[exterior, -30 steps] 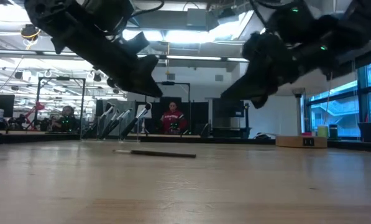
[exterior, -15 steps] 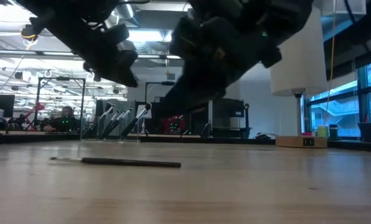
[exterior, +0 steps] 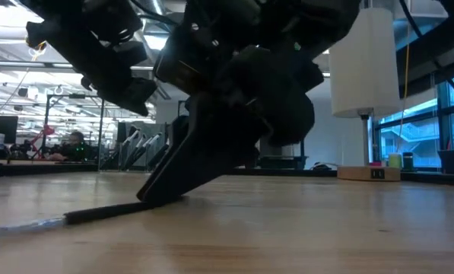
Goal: Put items in baskets/containers
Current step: Put the black eyeshadow brush into the transparent organizer
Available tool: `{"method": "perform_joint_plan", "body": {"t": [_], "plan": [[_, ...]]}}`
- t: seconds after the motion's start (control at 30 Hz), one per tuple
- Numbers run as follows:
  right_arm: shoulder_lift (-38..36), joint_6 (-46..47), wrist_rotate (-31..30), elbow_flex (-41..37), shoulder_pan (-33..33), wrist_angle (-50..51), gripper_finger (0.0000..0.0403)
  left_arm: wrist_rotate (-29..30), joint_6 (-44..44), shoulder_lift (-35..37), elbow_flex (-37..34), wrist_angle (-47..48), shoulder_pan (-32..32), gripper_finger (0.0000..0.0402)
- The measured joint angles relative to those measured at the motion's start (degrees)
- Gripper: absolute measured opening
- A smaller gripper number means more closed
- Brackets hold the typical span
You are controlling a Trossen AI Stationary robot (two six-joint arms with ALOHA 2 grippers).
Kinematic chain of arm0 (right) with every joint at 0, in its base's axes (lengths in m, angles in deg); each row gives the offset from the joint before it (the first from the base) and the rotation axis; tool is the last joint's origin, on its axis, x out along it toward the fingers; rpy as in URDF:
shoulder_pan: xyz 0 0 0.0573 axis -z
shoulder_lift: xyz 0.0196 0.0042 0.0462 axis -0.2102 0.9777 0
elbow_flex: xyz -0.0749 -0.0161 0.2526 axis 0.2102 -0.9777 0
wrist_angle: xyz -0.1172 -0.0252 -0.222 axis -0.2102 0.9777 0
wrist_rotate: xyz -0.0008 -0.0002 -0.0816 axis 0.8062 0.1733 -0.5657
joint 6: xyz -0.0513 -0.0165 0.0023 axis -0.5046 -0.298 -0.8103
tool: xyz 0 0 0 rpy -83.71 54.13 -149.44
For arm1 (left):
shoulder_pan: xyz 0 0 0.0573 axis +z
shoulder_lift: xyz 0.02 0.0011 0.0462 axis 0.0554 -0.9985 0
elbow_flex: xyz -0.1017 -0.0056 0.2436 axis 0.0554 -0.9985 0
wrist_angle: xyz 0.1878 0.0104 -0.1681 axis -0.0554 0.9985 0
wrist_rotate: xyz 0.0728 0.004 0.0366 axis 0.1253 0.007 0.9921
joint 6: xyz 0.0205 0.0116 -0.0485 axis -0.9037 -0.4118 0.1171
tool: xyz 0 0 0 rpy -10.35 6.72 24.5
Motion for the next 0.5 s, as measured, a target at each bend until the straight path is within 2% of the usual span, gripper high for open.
{"method": "perform_joint_plan", "body": {"t": [0.1, 0.23, 0.43, 0.5], "plan": [[0.0, -1.6, -5.3, 0.1, -0.1, 2.3, 0.0177, 0.4, 0.0, 0.0, 0.0, -0.8, 0.0, 0.0114], [-0.2, -6.0, -10.7, 0.1, 0.1, 6.5, 0.0121, 0.4, 0.0, 0.0, 0.0, -0.9, 0.0, 0.0114], [-0.1, -8.9, -9.3, 0.0, 2.2, 9.4, 0.0024, 0.4, 0.9, 0.0, 0.0, -0.8, 0.0, 0.0114], [-0.1, -8.7, -9.1, 0.0, 2.8, 10.6, 0.0011, 0.3, 0.9, 0.0, 0.0, -0.8, 0.0, 0.0114]]}}
